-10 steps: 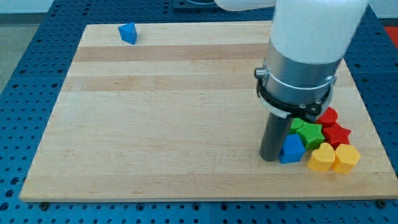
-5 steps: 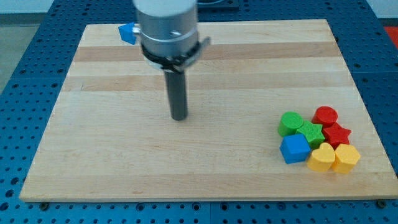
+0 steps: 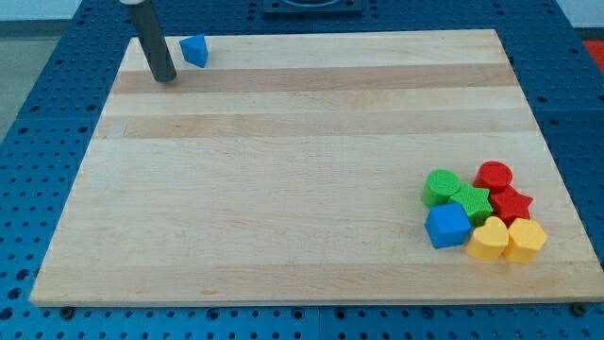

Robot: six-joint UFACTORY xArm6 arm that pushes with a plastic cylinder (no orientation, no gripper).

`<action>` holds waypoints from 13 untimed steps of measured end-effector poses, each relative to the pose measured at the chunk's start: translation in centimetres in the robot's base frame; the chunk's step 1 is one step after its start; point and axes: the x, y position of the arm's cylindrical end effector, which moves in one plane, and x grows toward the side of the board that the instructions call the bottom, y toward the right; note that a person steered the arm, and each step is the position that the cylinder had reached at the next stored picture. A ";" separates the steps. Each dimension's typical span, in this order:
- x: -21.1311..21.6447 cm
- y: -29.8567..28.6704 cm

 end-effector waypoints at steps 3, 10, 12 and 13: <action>-7.5 1.6; 2.6 4.4; 7.8 1.6; 10.2 1.6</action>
